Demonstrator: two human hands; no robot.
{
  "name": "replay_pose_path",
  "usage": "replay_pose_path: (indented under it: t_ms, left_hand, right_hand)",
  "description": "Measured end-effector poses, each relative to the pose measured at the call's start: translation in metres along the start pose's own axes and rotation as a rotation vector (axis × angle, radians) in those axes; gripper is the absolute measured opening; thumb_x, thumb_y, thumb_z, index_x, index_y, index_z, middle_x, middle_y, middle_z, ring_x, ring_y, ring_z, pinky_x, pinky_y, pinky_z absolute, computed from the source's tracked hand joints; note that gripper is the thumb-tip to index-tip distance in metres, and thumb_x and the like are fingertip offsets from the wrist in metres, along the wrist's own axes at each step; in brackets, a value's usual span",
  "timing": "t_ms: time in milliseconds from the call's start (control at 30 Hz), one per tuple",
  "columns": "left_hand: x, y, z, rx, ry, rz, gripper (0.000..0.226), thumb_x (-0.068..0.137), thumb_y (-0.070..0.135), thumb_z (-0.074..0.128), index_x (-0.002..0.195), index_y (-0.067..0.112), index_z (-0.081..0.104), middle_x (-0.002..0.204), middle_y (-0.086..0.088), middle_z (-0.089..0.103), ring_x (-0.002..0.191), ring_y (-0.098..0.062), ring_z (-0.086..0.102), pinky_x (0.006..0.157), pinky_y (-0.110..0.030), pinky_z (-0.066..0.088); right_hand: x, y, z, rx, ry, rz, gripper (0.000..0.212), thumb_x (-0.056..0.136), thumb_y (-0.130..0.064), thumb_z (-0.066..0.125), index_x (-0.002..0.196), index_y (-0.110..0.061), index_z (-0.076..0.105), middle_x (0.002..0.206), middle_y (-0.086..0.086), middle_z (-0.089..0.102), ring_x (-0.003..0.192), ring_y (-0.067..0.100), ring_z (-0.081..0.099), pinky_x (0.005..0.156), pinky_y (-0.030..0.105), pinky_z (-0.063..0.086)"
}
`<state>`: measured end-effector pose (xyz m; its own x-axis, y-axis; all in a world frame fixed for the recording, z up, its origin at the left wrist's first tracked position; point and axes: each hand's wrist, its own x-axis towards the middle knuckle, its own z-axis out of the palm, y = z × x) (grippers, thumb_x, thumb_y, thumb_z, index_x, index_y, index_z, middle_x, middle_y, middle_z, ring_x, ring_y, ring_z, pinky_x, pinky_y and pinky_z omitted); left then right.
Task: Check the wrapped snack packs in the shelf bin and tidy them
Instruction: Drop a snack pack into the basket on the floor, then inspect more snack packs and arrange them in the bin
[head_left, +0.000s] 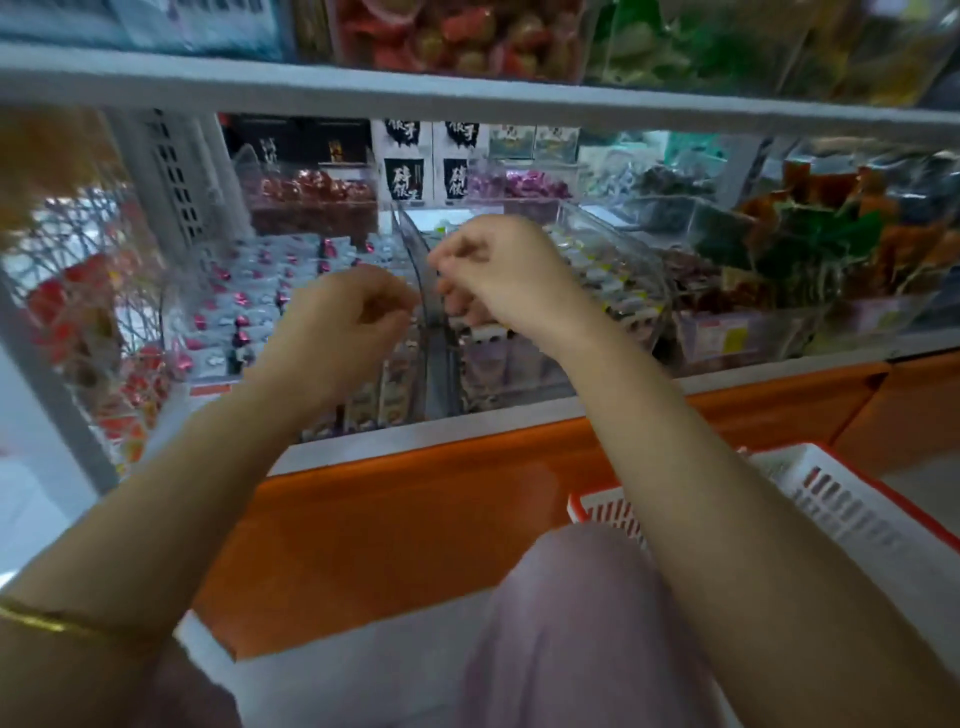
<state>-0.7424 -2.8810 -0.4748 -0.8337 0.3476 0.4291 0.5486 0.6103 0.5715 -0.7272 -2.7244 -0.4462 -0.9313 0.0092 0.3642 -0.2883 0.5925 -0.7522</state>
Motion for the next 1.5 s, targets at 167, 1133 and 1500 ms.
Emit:
replay_pose_path:
  t_ms: [167,1133,1500]
  left_hand:
    - [0.011,-0.035,-0.015,0.248,0.064,-0.036,0.03,0.092,0.012,0.05,0.12,0.012,0.061,0.123,-0.009,0.06,0.105,-0.025,0.056,0.081,-0.031,0.043]
    - [0.048,-0.078,-0.022,0.516,-0.404,0.016,0.024,0.085,0.03,0.062,0.106,0.021,0.056,0.105,0.001,0.046,0.103,-0.021,0.046,0.094,-0.043,0.037]
    - [0.045,-0.079,-0.021,0.418,-0.326,0.04,0.041,0.081,0.044,0.061,0.118,0.027,0.056,0.105,0.004,0.049,0.102,-0.019,0.045,0.095,-0.045,0.04]
  right_hand:
    - [0.035,-0.013,0.037,-0.34,-0.108,-0.092,0.014,0.088,-0.006,0.06,0.095,-0.011,0.071,0.101,0.004,0.068,0.08,0.009,0.053,0.073,0.023,0.041]
    - [0.045,0.014,0.035,-0.483,-0.305,-0.179,0.006,0.084,-0.016,0.068,0.082,-0.018,0.063,0.076,-0.014,0.054,0.068,-0.001,0.048,0.06,0.018,0.037]
    - [0.041,0.013,0.03,-0.339,-0.232,-0.197,0.011,0.089,-0.013,0.061,0.083,-0.021,0.057,0.075,-0.017,0.052,0.065,-0.003,0.048,0.06,0.014,0.038]
